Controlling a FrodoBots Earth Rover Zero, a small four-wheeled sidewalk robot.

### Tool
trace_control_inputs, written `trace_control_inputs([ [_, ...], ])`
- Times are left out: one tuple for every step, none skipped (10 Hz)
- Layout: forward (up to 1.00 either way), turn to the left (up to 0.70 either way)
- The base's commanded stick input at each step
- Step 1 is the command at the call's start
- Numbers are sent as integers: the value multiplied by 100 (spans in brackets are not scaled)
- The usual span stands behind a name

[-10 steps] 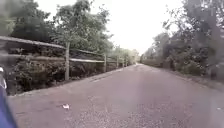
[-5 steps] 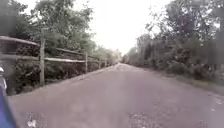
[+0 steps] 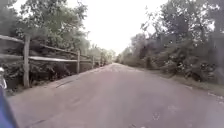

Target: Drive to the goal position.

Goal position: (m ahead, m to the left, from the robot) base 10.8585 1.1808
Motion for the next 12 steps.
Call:
trace_control_inputs([
  [70, -17],
  [70, -26],
  [70, -30],
  [70, -30],
  [70, -30],
  [70, -30],
  [70, -30],
  [70, -15],
  [70, -7],
  [70, 0],
  [70, 0],
  [70, 0],
])
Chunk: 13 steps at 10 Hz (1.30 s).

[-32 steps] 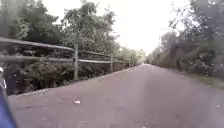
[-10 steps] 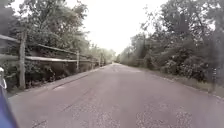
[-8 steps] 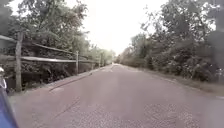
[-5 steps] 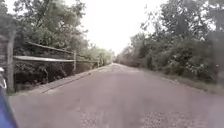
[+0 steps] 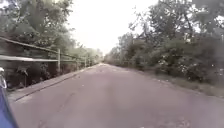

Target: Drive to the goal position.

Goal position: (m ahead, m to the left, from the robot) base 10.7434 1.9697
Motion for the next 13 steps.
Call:
trace_control_inputs([
  [70, 0],
  [70, 0],
  [70, 0],
  [70, 0],
  [70, 0],
  [70, 0],
  [70, 0],
  [70, 0],
  [70, 0],
  [70, 0],
  [70, 0],
  [70, 0],
  [70, 0],
])
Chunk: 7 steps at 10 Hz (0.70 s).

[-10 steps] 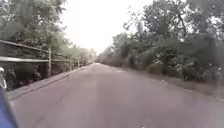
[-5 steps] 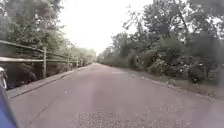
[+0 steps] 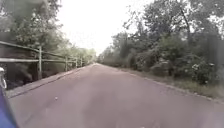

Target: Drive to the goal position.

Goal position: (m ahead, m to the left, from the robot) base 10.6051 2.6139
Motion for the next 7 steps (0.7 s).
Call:
trace_control_inputs([
  [70, 0],
  [70, 0],
  [70, 0],
  [70, 0],
  [70, 0],
  [70, 0],
  [70, 0],
])
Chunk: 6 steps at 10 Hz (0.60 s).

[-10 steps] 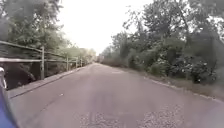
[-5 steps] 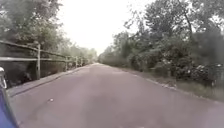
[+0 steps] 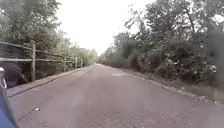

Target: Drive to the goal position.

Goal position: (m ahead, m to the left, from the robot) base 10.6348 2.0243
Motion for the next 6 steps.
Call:
trace_control_inputs([
  [70, 0],
  [70, 0],
  [70, 0],
  [70, 0],
  [70, 0],
  [70, 0],
])
